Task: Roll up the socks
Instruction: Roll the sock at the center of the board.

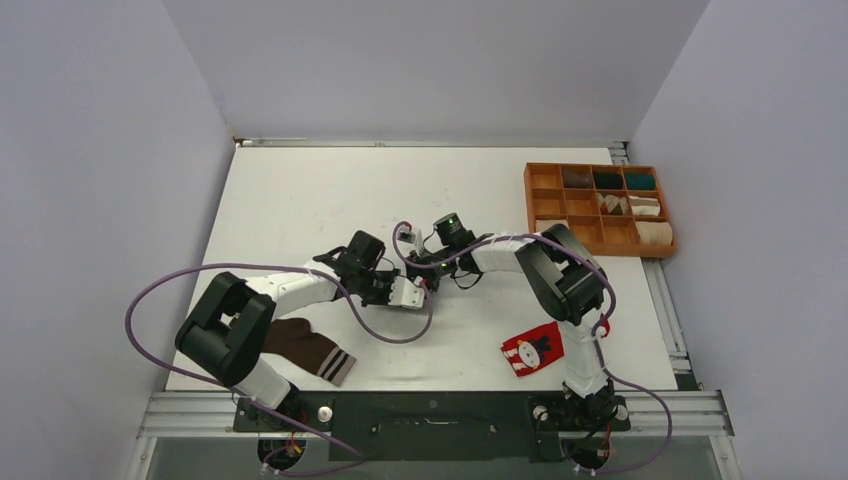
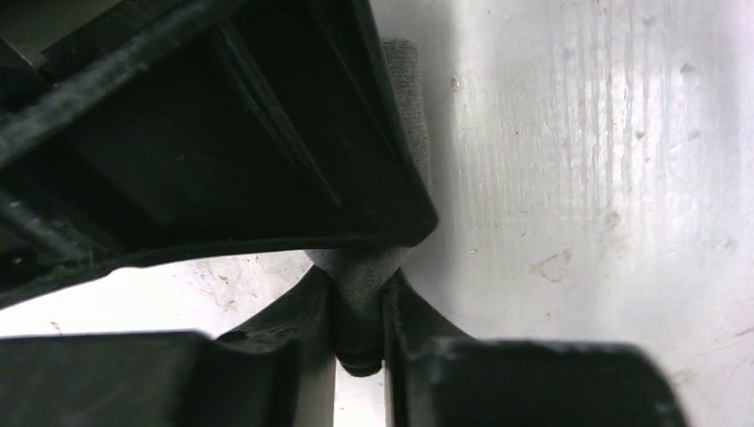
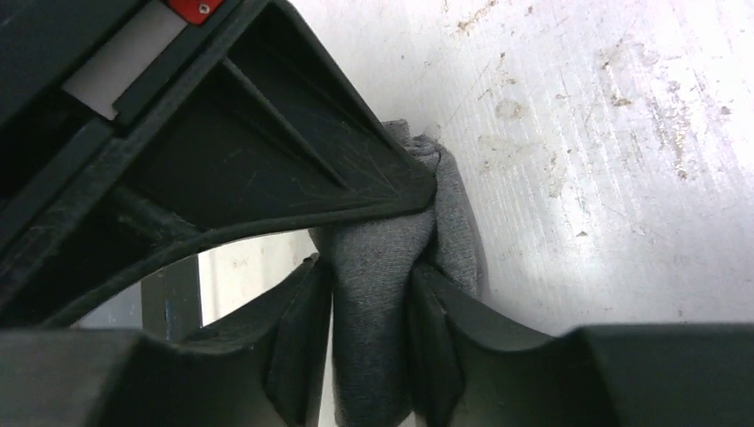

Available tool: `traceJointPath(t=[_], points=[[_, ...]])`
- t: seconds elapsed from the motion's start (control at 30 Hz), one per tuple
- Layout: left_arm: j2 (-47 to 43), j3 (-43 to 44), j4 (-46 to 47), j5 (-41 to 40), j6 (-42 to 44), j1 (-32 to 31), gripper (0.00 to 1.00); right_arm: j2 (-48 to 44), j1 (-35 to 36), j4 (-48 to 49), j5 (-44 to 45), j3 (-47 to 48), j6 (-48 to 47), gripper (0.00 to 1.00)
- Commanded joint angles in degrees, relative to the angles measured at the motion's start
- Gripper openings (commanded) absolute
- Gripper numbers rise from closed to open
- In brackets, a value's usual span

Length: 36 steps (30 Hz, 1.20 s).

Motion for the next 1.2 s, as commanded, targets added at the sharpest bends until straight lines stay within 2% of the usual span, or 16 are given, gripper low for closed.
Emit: traceJointPath(t=[0.0, 0.2, 0.3, 0.47, 0.57, 0.67, 0.77, 0.87, 1.03, 1.17], points=[[1.49, 0.87, -1.34, -4.4, -3.17, -0.22, 0.0, -0.65, 0.1, 0.86, 5.13, -4.56, 0.96, 0.41], [2.93, 2.97, -8.42, -2.59, -3.73, 0.49, 0.0, -12.93, -3.53, 15.03, 7.36, -13.16, 3.47, 0.68], [6.0, 6.09, -13.39, -0.75, -5.27, 1.22, 0.0, -19.49, -5.81, 21.8, 9.59, -19.17, 4.61, 0.75], [9.15, 9.63, -18.77, 5.01, -8.64, 2.75, 0.0, -30.2, -6.51, 24.21, 17.06, -28.02, 1.81, 0.82], [11.54, 11.84, -22.33, 8.77, -10.62, 4.2, 0.0, -37.95, -3.58, 30.3, 23.77, -36.6, -4.72, 0.92], [14.75, 14.88, -26.72, 11.36, -11.44, 5.83, 0.0, -44.46, 3.71, 37.61, 32.83, -44.28, -18.49, 1.0], [18.47, 18.81, -31.85, 14.17, -10.93, 7.62, 0.0, -42.65, 10.61, 41.27, 38.44, -45.42, -29.77, 0.95], [21.96, 21.93, -35.41, 15.7, -10.29, 8.92, 0.0, -35.25, 13.64, 38.03, 40.19, -39.27, -35.06, 0.96], [23.79, 24.22, -37.79, 16.6, -9.57, 9.28, 0.0, -23.93, 14.89, 35.34, 40.16, -29.32, -38.92, 0.98], [24.15, 24.46, -38.22, 16.52, -9.32, 9.12, 0.0, -19.5, 14.86, 31.79, 39.82, -24.12, -40.61, 0.98]])
